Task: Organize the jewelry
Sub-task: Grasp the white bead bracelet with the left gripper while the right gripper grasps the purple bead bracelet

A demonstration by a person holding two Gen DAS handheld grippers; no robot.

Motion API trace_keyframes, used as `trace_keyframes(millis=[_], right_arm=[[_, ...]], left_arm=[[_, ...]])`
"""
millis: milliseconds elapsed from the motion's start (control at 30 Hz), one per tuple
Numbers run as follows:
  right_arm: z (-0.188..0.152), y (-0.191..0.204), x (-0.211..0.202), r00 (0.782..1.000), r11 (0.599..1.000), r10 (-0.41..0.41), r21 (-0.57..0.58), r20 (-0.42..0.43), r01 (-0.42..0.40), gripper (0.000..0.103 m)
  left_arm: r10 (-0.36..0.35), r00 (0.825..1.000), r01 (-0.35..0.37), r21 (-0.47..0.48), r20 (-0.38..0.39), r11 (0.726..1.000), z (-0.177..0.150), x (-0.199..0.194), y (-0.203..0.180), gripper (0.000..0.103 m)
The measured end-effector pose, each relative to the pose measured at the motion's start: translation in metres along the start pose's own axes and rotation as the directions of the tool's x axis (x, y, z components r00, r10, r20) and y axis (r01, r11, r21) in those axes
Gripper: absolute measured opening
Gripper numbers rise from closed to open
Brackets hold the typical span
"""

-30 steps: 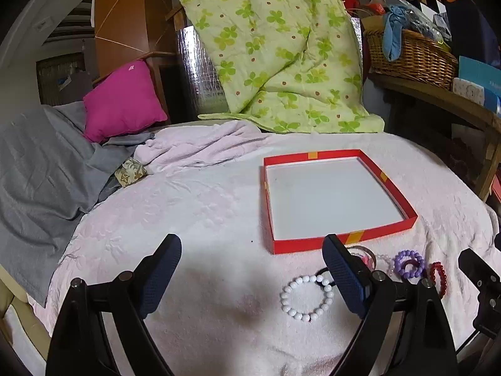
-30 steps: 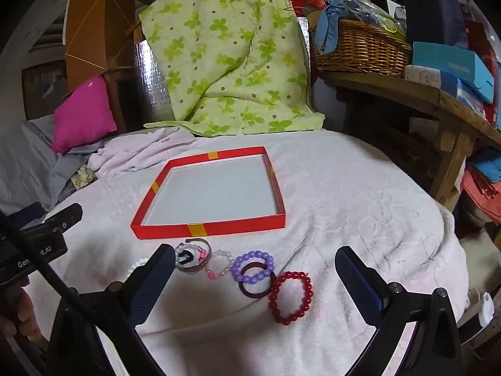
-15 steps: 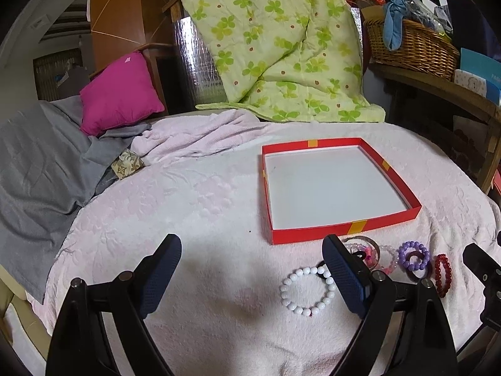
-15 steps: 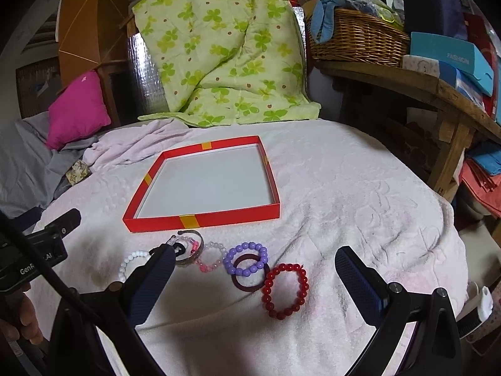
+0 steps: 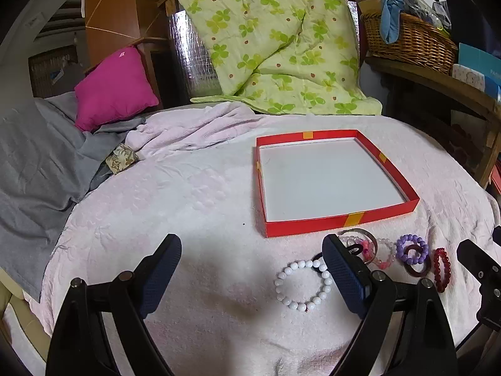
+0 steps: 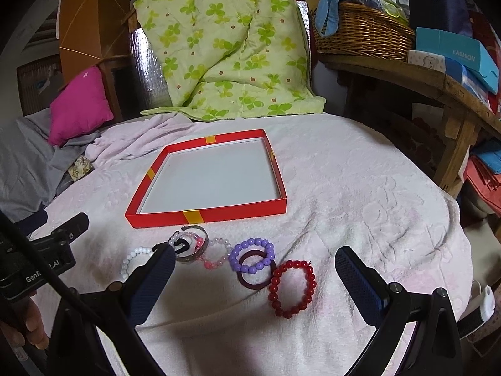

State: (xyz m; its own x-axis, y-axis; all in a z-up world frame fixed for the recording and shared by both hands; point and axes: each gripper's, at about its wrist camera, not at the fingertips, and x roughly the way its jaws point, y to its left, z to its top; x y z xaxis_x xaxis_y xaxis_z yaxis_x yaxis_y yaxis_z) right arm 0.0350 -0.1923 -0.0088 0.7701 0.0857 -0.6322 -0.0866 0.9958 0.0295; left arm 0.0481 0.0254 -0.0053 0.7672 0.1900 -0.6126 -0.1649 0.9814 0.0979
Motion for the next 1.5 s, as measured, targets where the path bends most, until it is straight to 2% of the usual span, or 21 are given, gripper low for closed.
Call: trace_keyframes(millis=[133,267,500,733,833,933,1100,1267,1367,1433,1500], right_arm=[[0.000,-0.003,0.000,0.999,1.000,-0.013,0.011,-0.044,0.013,0.103],[0.000,-0.004,0.005,1.000,0.999,0.021,0.030,-0.017,-0.021,0.103],[0.000,-0.004,0.003,1.000,1.000,0.006,0.016,-0.015,-0.006,0.103],[-0.008,-0.027,0.011,0.998,0.998,-0.053,-0.035,-0.032,0.052,0.102],[-0.013,-0.045,0.021,0.996,1.000,-0.005,-0.006,-0.083,0.005,0.090],[-0.016,-0.049,0.030,0.993,0.999,0.041,0.014,-0.113,-0.040,0.088],[-0.007,-0.034,0.052,0.974,0.989,0.145,0.011,-0.174,-0.145,0.074],[0.010,-0.019,0.084,0.963,0.986,0.161,-0.006,-0.218,-0.166,0.055],[0.014,-0.026,0.107,0.943,0.983,0.182,0.068,-0.279,-0.170,0.049],[0.012,-0.033,0.120,0.925,0.978,0.201,0.126,-0.323,-0.168,0.049],[0.009,-0.037,0.129,0.910,0.973,0.212,0.163,-0.356,-0.163,0.041]], left_arm=[[0.000,1.000,0.000,0.001,-0.002,1.000,0.001,0.001,-0.001,0.092],[0.003,1.000,-0.003,0.003,-0.006,1.000,0.000,0.002,-0.002,0.092],[-0.014,0.999,0.014,0.005,-0.031,1.000,-0.002,0.007,-0.001,0.092],[-0.057,0.978,0.054,-0.023,-0.202,0.998,-0.016,0.041,0.007,0.092],[-0.062,0.971,0.059,-0.024,-0.233,0.998,-0.019,0.048,0.008,0.092],[-0.076,0.964,0.073,-0.020,-0.256,0.997,-0.021,0.053,0.004,0.092],[-0.105,0.951,0.102,-0.025,-0.291,0.994,-0.022,0.063,0.000,0.092],[-0.129,0.943,0.123,-0.040,-0.307,0.992,-0.020,0.071,0.003,0.092],[-0.171,0.932,0.158,-0.068,-0.319,0.985,-0.017,0.076,0.007,0.091],[-0.216,0.919,0.196,-0.091,-0.331,0.976,-0.015,0.081,0.008,0.092],[-0.238,0.913,0.217,-0.100,-0.332,0.971,-0.013,0.084,0.007,0.091]])
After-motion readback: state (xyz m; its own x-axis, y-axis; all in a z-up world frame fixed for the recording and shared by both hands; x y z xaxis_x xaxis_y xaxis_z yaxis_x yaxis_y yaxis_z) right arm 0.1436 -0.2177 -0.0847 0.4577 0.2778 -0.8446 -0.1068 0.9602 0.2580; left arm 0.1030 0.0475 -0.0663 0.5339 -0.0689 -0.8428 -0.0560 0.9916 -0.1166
